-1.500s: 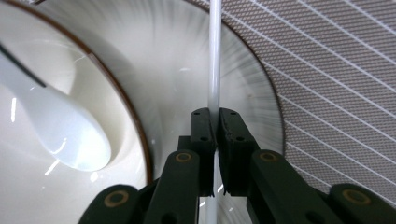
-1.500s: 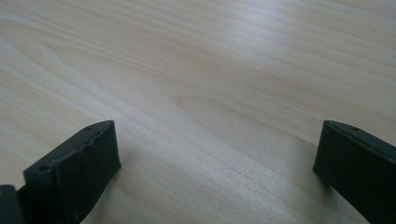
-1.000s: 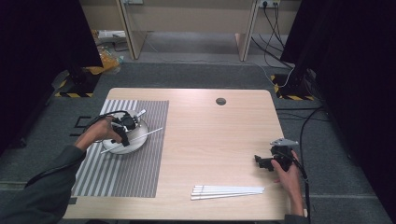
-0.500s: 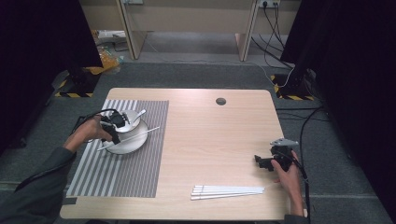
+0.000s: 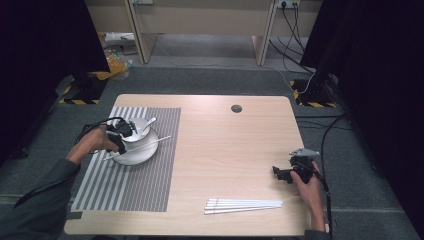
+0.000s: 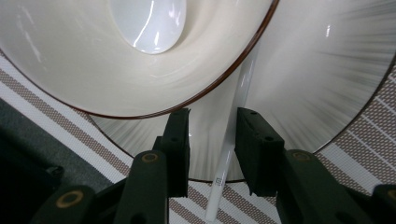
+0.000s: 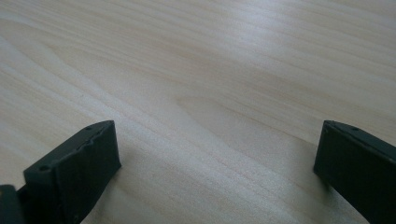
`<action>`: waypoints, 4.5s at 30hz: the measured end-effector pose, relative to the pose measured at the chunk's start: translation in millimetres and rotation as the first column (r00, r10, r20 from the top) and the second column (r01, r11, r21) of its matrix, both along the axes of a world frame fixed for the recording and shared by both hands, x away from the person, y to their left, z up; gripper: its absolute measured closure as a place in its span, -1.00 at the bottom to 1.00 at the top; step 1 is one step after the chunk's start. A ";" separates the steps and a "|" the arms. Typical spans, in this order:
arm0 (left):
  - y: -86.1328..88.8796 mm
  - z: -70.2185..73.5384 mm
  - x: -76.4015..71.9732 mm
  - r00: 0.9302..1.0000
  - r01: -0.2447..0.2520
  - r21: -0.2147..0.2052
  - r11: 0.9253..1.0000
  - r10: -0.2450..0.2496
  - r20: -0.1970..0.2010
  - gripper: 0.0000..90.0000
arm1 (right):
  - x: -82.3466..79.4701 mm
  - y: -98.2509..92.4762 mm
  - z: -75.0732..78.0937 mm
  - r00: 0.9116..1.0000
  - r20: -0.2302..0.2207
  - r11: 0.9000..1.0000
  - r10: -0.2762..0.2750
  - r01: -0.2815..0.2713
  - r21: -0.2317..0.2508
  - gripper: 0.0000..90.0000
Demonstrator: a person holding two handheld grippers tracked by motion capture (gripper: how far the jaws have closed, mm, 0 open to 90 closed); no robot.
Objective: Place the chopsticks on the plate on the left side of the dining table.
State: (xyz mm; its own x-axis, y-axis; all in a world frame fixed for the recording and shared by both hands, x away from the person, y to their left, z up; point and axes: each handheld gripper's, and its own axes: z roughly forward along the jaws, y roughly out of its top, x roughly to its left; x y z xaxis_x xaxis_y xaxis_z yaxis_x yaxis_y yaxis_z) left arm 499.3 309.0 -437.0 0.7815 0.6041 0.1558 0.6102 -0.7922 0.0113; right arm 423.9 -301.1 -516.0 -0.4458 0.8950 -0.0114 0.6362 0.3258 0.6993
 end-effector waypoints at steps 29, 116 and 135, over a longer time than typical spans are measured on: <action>12.6 -6.3 6.6 0.995 -0.099 0.023 0.995 0.098 0.028 0.26 | 0.0 0.1 -0.1 1.000 0.001 1.000 -0.001 0.001 0.002 -1.00; -259.2 -9.4 -96.5 0.848 0.516 -0.289 0.807 -0.529 0.037 0.00 | 0.1 0.0 -0.1 1.000 0.002 1.000 0.000 0.000 0.001 -1.00; -291.5 -25.7 -110.0 0.798 0.577 -0.284 0.766 -0.603 -0.006 0.09 | 0.1 0.1 -0.1 1.000 0.001 1.000 0.000 0.000 0.001 -1.00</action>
State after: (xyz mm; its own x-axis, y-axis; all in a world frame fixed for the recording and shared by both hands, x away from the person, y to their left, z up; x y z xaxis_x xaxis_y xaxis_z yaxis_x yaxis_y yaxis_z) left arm 389.4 17.5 -462.7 0.9993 0.0262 -0.0270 0.0317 -0.9722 0.2320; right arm 424.0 -301.0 -516.2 -0.4454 0.8952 -0.0111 0.6354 0.3248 0.7005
